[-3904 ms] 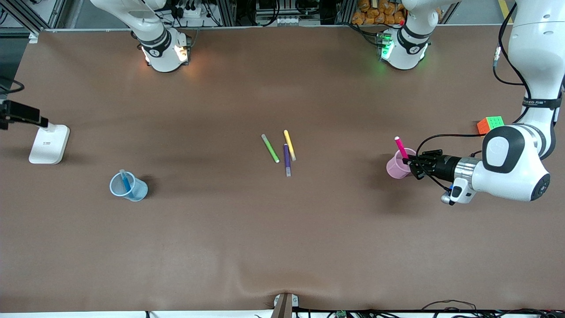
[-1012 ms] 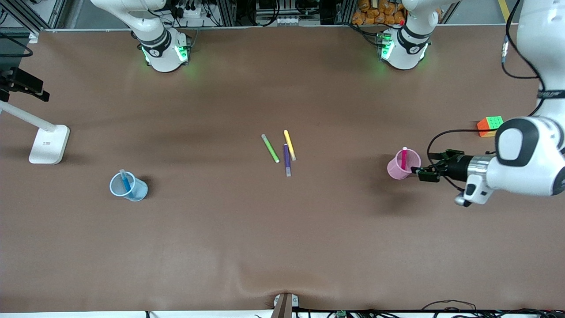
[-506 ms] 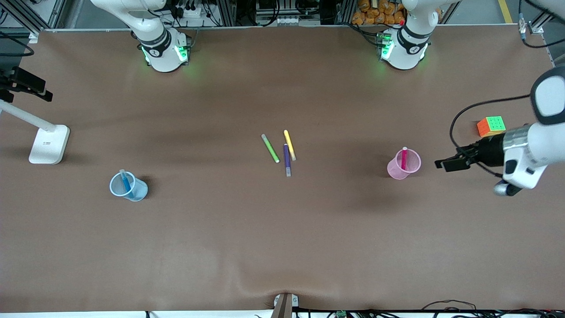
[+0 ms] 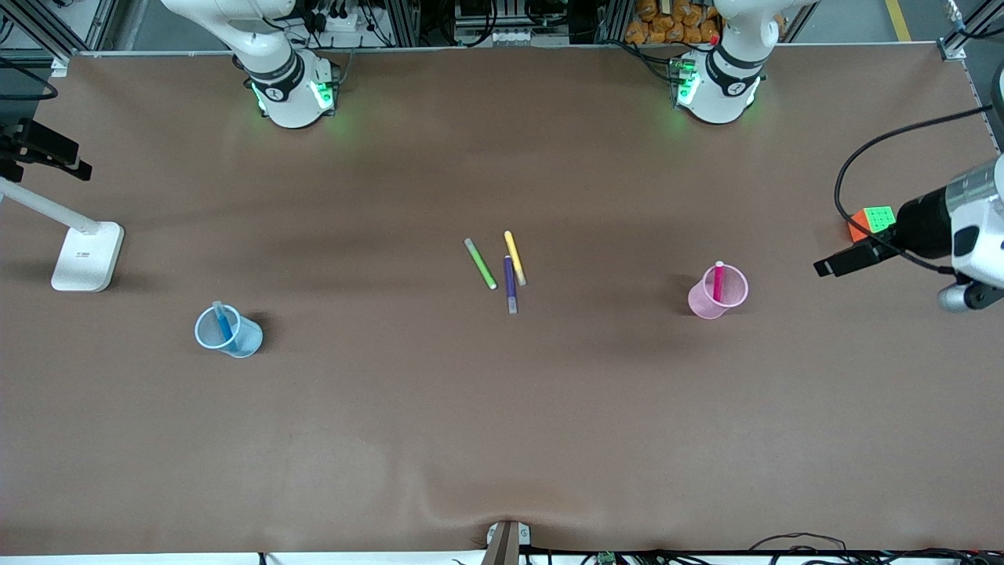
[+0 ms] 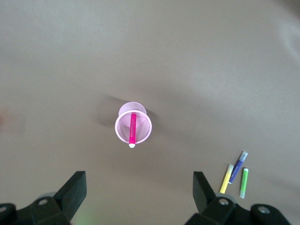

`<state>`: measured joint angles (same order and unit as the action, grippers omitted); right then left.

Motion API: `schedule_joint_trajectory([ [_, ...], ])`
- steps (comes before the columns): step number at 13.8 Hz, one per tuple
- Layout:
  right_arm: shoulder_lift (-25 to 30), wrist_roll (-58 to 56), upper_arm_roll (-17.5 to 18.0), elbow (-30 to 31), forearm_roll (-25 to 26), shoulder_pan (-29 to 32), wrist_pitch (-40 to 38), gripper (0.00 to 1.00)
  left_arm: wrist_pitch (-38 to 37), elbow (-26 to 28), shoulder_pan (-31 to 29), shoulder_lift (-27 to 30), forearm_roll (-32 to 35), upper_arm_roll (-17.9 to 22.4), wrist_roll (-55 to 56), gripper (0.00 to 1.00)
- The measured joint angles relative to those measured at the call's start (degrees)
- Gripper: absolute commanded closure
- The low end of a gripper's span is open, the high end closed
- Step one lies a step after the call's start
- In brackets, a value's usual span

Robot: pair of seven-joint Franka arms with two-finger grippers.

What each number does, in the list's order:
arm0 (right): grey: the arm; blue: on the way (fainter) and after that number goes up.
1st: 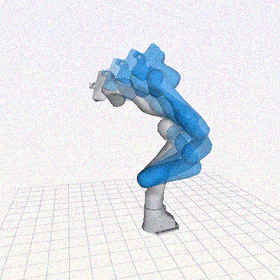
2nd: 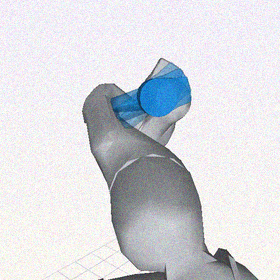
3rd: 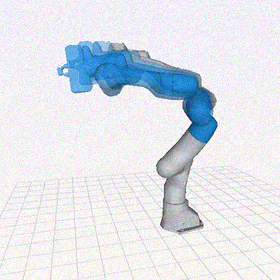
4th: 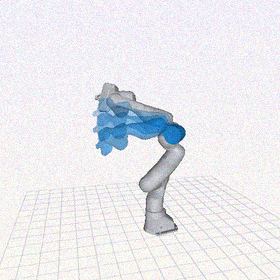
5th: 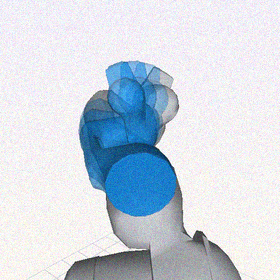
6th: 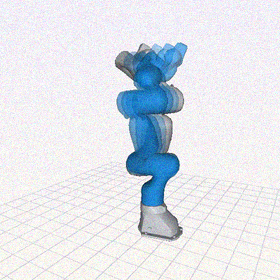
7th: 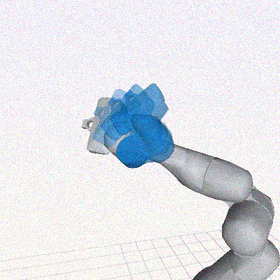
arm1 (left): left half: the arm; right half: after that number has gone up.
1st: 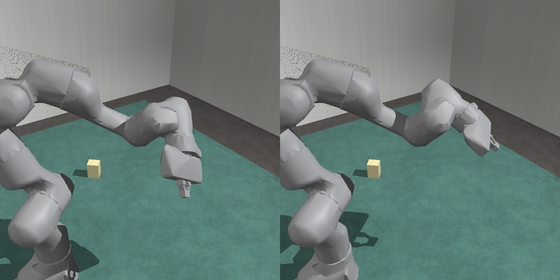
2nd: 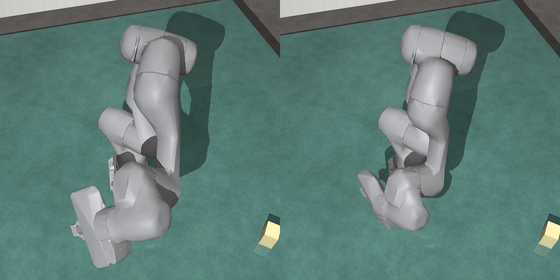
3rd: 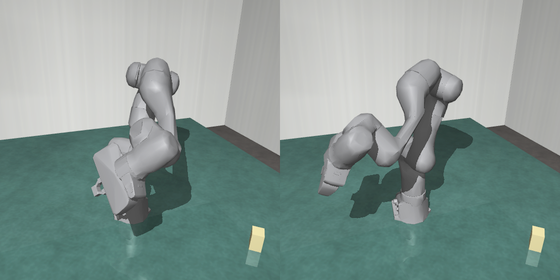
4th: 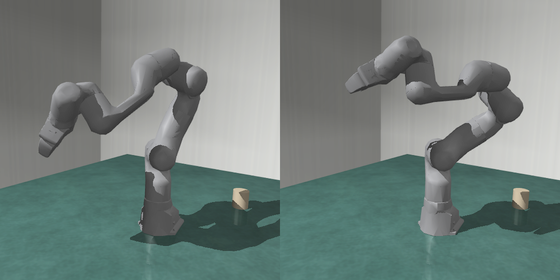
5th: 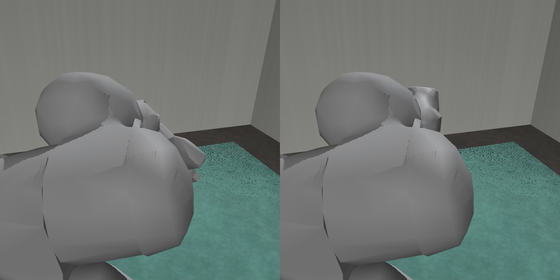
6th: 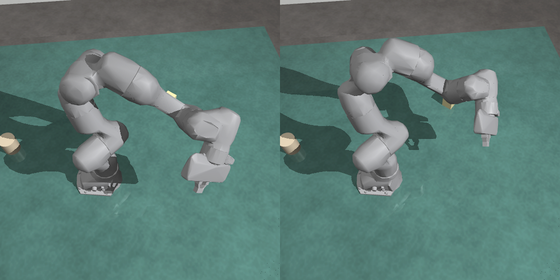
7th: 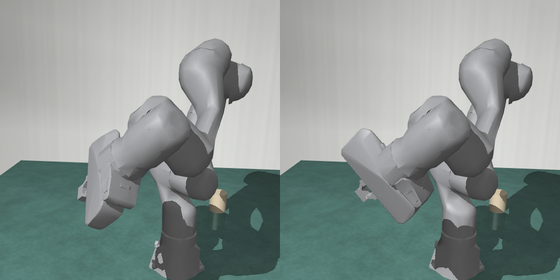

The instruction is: Place pink and blue markers in matching cups

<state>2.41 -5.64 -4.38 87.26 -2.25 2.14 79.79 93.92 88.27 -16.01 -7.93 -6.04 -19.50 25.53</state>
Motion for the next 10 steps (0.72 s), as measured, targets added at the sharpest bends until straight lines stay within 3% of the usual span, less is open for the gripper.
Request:
schedule_joint_trajectory([
  [7, 0.0, 0.0, -0.01, 0.0, 0.0, 0.04, -0.08, 0.0, -0.4, -0.06, 0.24, 5.16, 2.69, -1.24, -11.43, 0.0],
  [10, -0.01, 0.0, -0.02, 0.0, 0.0, 0.08, -0.1, 0.0, -0.4, -0.07, 4.07, 6.44, 5.59, 0.31, -12.48, 0.0],
])
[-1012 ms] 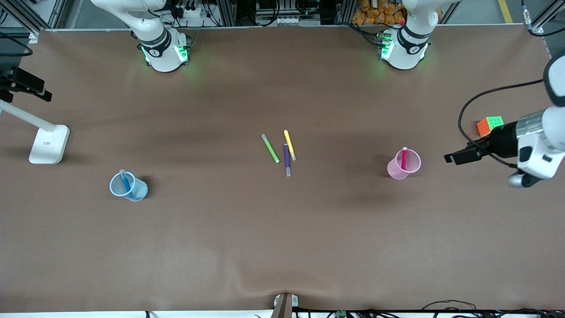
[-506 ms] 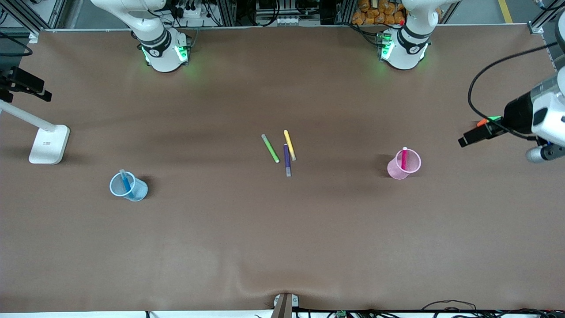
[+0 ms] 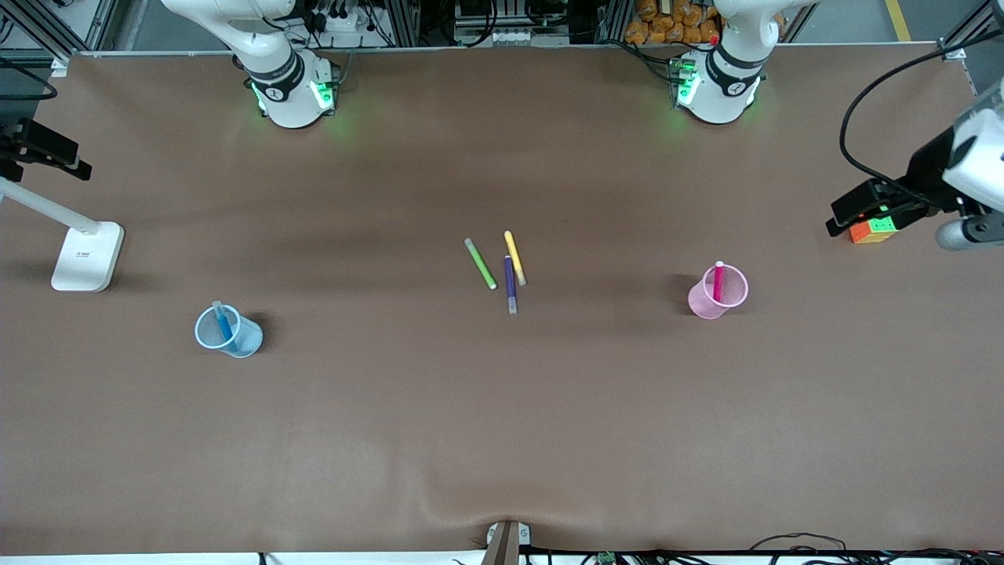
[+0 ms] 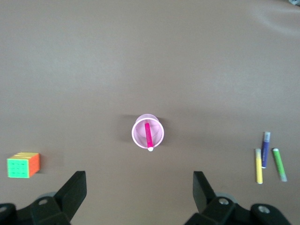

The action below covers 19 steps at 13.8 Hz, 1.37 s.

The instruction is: Place pink and blue markers in matching cups

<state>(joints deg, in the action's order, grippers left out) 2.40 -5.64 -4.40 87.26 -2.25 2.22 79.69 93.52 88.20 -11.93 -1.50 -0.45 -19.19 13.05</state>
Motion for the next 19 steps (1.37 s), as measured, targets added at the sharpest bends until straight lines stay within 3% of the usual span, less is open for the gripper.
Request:
schedule_joint_trajectory([
  [5, -0.01, 0.0, 0.0, 0.0, 0.0, 0.01, -0.02, 0.0, -1.4, 0.05, 11.84, 3.08, 1.09, 9.72, 0.0, 0.0],
  [10, -0.01, 0.07, 0.01, 0.0, 0.0, 0.02, -0.15, 0.0, -1.87, 1.27, 17.66, 4.71, 1.09, 16.69, -0.08, 0.0],
  [19, -0.04, 0.07, -0.04, 0.0, -0.01, 1.2, -0.24, 0.0, -1.8, 0.86, 18.01, 5.93, 0.27, 17.76, -1.62, 0.0],
])
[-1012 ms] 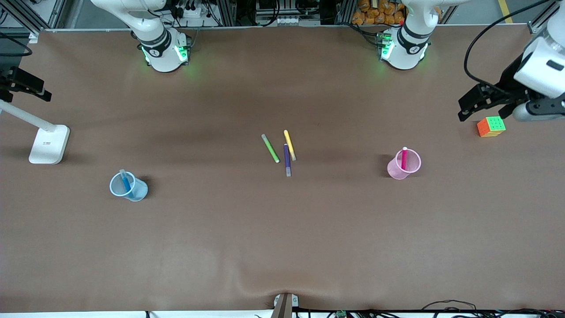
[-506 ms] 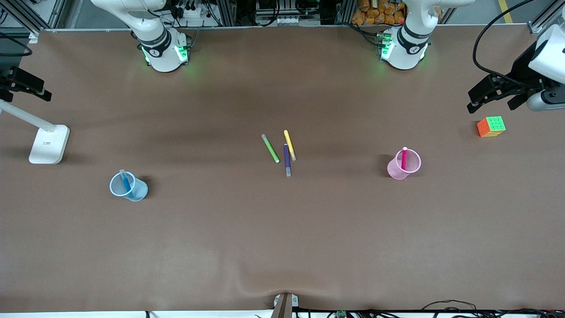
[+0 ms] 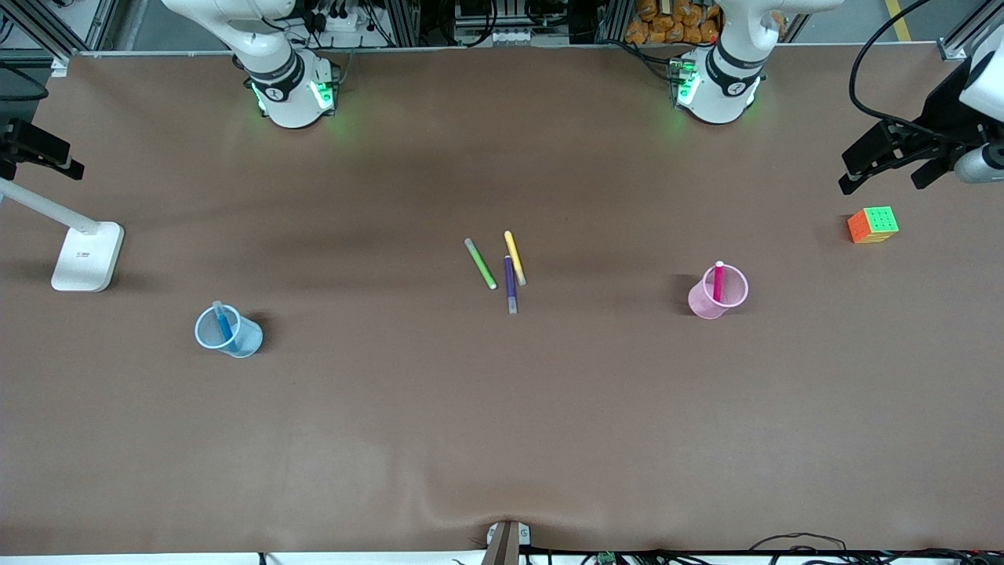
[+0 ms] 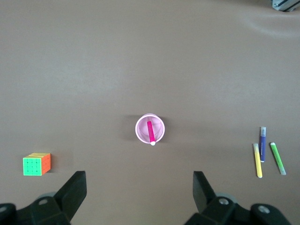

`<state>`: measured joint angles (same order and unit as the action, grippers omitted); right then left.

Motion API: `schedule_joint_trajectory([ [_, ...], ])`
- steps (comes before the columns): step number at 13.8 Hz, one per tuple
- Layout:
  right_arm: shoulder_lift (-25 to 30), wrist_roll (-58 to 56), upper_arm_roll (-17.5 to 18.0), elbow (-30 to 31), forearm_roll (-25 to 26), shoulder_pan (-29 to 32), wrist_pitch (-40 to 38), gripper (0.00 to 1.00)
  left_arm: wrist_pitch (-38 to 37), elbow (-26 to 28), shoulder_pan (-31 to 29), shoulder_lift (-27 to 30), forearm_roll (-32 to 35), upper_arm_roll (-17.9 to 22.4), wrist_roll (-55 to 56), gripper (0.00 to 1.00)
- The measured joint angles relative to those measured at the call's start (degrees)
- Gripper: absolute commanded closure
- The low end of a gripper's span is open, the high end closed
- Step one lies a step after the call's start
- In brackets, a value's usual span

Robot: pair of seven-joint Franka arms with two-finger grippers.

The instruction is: Place pink and blue markers in matching cups

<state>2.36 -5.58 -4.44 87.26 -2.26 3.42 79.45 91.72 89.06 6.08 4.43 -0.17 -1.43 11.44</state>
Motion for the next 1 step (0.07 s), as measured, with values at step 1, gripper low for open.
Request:
schedule_joint_trajectory([
  [1, -0.01, 0.0, 0.0, 0.0, 0.0, 0.08, -0.08, 0.0, 0.0, -0.01, 0.02, 0.0, 0.0, 0.0, -0.53, 0.0],
])
